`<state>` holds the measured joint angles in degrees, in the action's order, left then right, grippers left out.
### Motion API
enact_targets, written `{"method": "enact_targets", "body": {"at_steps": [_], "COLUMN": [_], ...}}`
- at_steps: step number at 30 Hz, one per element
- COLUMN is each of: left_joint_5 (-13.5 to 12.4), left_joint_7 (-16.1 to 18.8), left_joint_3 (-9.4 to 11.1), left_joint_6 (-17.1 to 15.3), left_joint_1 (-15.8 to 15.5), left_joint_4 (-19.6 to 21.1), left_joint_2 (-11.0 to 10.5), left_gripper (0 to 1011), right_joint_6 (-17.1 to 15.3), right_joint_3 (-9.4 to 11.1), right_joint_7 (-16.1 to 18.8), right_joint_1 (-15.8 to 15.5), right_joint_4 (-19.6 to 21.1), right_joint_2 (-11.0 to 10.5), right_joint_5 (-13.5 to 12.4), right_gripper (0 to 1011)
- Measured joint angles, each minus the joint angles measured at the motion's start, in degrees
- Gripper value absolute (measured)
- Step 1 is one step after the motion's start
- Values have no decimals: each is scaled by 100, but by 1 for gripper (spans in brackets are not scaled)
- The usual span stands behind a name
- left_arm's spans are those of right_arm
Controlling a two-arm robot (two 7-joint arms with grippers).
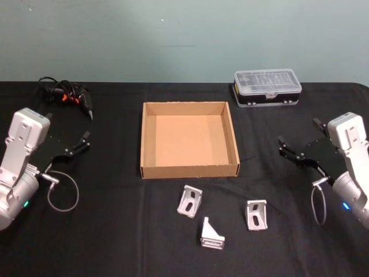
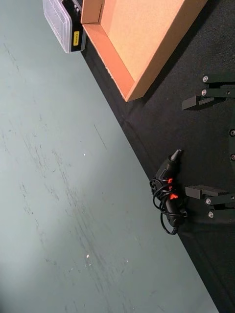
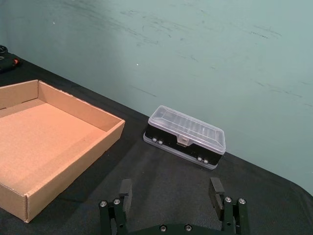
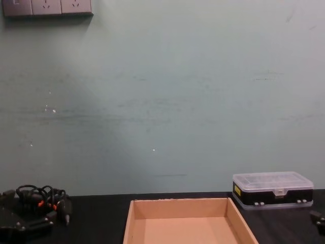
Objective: Use one hand to pick up the angle iron from the table and place it into the box.
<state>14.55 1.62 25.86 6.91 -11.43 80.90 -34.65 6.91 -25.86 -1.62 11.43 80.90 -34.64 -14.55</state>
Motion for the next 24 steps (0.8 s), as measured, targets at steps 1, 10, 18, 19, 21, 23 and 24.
{"method": "enact_targets", "body": {"at_steps": [1, 10, 18, 19, 21, 23, 24], "left_joint_5": [0, 0, 0, 0, 0, 0, 0], "left_joint_7": [0, 0, 0, 0, 0, 0, 0], "left_joint_3": [0, 0, 0, 0, 0, 0, 0], "left_joint_6": [0, 0, 0, 0, 0, 0, 0], "left_joint_1": [0, 0, 0, 0, 0, 0, 0], "left_joint_4": [0, 0, 0, 0, 0, 0, 0], "left_joint_2": [0, 0, 0, 0, 0, 0, 0], "left_gripper": [1011, 1011, 1011, 1011, 1011, 1011, 1011], "right_joint_6": [0, 0, 0, 0, 0, 0, 0], "right_joint_3": [0, 0, 0, 0, 0, 0, 0], "right_joint_7": [0, 0, 0, 0, 0, 0, 0], "right_joint_1": [0, 0, 0, 0, 0, 0, 0], "right_joint_4": [0, 0, 0, 0, 0, 0, 0], "right_joint_2": [0, 0, 0, 0, 0, 0, 0], "right_joint_5": [0, 0, 0, 0, 0, 0, 0], "right_gripper": [1000, 1000, 1000, 1000, 1000, 1000, 1000]}}
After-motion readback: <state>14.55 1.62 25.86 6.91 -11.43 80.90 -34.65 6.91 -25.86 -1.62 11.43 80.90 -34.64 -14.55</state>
